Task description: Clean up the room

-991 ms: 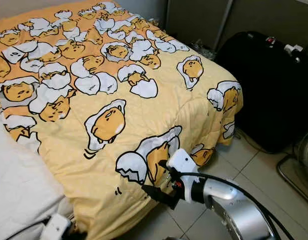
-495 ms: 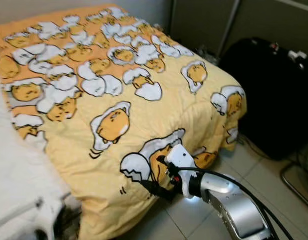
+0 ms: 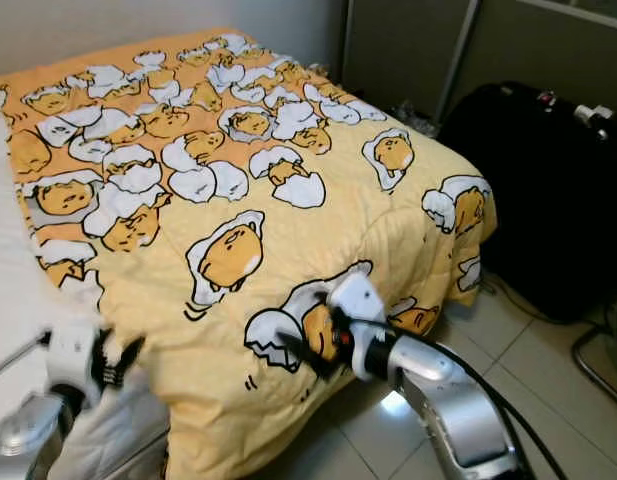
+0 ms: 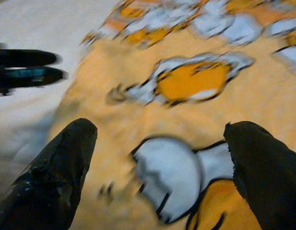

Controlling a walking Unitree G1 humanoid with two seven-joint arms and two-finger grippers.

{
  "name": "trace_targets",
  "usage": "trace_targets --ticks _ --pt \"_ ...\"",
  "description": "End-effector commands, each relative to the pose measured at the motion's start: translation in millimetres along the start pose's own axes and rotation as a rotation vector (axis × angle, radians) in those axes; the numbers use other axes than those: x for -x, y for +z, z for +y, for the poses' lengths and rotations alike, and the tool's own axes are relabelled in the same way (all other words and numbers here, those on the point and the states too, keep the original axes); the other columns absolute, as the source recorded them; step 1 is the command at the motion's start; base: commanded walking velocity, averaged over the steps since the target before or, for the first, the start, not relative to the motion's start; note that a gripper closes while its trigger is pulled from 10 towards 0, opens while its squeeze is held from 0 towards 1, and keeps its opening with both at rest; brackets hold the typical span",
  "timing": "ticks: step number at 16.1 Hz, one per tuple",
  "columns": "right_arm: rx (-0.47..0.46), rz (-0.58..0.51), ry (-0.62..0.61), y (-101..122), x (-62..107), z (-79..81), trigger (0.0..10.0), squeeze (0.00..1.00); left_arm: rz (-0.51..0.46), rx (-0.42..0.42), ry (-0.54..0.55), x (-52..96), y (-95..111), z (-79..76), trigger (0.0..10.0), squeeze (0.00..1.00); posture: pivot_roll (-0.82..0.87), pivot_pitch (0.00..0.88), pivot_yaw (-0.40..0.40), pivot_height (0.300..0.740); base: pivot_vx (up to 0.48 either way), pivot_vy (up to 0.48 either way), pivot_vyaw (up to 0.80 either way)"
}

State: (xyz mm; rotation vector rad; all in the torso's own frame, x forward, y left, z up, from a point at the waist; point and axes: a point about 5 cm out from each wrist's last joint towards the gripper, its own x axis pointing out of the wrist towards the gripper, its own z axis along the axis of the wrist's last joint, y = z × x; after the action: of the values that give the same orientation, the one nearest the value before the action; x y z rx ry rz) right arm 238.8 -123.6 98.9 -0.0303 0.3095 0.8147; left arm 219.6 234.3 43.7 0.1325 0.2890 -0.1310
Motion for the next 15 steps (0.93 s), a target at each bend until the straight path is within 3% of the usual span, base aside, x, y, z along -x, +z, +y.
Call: trace_targets --ticks 1,2,3,4,5,6,8,12,15 --pt "-0.011 -0.029 -0.088 -0.4 2.7 -5.4 10.0 0.0 -0.099 -0.015 0.05 1.2 26.9 2.2 10.0 1.0 -0.02 0.0 0.077 0.74 0.0 0.0 0.0" --pt "-0.045 -0.058 -0.161 -0.6 2.8 -6.5 10.0 0.0 -0.184 -0.028 0.077 6.3 52.7 -2.0 10.0 0.94 -0.01 0.0 0.084 0.74 0.0 0.0 0.0" --pt "-0.061 -0.07 -0.191 -0.7 3.1 -7.1 10.0 0.0 -0.211 -0.023 0.071 9.3 63.9 -5.9 10.0 0.73 0.0 0.0 0.088 0.74 0.0 0.0 0.0" --pt "-0.069 -0.101 -0.261 1.1 4.0 -8.8 10.0 0.0 -0.249 0.002 0.059 14.5 80.6 -13.0 10.0 0.07 0.0 0.0 0.089 0.74 0.0 0.0 0.0" --pt "-0.068 -0.116 -0.354 3.3 4.5 -12.2 10.0 0.0 -0.262 0.02 0.057 17.0 89.0 -17.6 10.0 0.0 0.01 0.0 0.087 0.74 0.0 0.0 0.0" --pt "-0.094 -0.149 -0.412 7.1 5.2 -12.8 10.0 0.0 -0.246 0.03 0.073 13.9 87.6 -21.0 10.0 0.0 0.01 0.0 0.082 0.74 0.0 0.0 0.0" --pt "-0.118 -0.172 -0.438 9.3 4.6 -10.6 10.0 0.0 -0.201 0.011 0.062 7.9 80.4 -26.8 10.0 0.0 0.0 0.0 0.088 0.74 0.0 0.0 0.0" --pt "-0.096 -0.158 -0.464 6.8 6.5 -9.6 10.0 0.0 -0.18 -0.003 0.027 -3.0 87.9 -35.9 10.0 0.0 -0.01 0.0 0.096 0.74 -0.173 0.0 0.0" --pt "-0.042 -0.12 -0.511 1.7 9.8 -12.1 10.0 0.0 -0.172 -0.01 0.036 -5.1 87.8 -35.3 10.0 0.0 -0.01 0.0 0.091 0.74 -0.125 0.0 0.0"
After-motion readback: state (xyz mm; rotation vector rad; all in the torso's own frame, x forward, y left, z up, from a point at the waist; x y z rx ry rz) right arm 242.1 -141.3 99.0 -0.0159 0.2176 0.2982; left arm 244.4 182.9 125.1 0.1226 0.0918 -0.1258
